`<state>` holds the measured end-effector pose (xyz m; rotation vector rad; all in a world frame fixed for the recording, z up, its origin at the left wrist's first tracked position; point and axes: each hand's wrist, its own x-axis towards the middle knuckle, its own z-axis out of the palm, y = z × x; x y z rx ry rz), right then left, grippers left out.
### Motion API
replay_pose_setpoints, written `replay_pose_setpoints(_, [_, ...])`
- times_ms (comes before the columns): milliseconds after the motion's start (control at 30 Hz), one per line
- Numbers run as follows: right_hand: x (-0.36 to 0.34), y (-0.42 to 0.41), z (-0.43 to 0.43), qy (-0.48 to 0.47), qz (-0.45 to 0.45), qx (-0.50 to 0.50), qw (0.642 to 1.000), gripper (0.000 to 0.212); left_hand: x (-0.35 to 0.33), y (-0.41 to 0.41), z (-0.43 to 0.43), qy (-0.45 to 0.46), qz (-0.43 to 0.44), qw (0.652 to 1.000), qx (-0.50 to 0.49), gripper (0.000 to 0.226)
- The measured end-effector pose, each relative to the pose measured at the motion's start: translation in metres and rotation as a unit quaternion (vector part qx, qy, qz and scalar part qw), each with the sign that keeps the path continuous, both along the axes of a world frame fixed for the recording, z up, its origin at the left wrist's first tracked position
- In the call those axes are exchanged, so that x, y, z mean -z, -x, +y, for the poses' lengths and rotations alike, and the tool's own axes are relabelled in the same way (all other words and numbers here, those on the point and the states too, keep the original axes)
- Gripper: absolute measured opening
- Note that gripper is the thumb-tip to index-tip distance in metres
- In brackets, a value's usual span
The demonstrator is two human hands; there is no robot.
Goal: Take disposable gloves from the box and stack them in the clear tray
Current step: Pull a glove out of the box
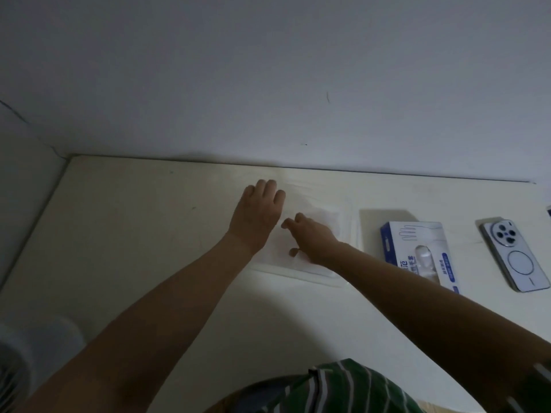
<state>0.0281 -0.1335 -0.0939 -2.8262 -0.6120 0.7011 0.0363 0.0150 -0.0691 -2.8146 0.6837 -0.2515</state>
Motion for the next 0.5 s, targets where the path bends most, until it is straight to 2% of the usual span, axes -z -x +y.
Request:
replay_pose_setpoints(33, [0.003,0.0,0.001,0.002,0.001,0.006,1.0,0.067,-0.001,0.001,-0.004,0.005,-0.02,0.999,0.036,0.019])
replay_pose_setpoints(67, [0.007,0.0,0.002,0.002,0.005,0.012,1.0,0.071,-0.001,0.001,-0.009,0.008,-0.004,0.998,0.055,0.018])
replay_pose_setpoints(133, [0.012,0.0,0.003,0.008,0.01,0.005,1.0,0.076,0.007,0.002,-0.016,0.034,0.125,0.991,0.017,0.024])
replay_pose_setpoints(200, [0.015,-0.001,0.003,0.026,0.016,-0.006,1.0,0.081,0.02,-0.001,-0.016,0.04,0.282,0.955,-0.083,0.041])
replay_pose_setpoints(267, [0.017,-0.003,-0.001,0.06,0.024,-0.003,0.998,0.094,0.027,-0.003,-0.007,0.029,0.351,0.925,-0.143,0.066])
replay_pose_setpoints(333, [0.015,-0.002,-0.007,0.113,0.013,-0.001,0.994,0.105,0.031,-0.002,0.0,0.014,0.372,0.916,-0.152,0.085])
replay_pose_setpoints(400, [0.017,0.001,-0.012,0.144,0.003,0.016,0.989,0.097,0.037,-0.001,0.001,-0.007,0.369,0.919,-0.138,0.094])
replay_pose_setpoints(500, [0.021,0.005,-0.009,0.13,0.01,0.071,0.989,0.081,0.044,0.001,-0.002,-0.022,0.361,0.921,-0.147,0.106])
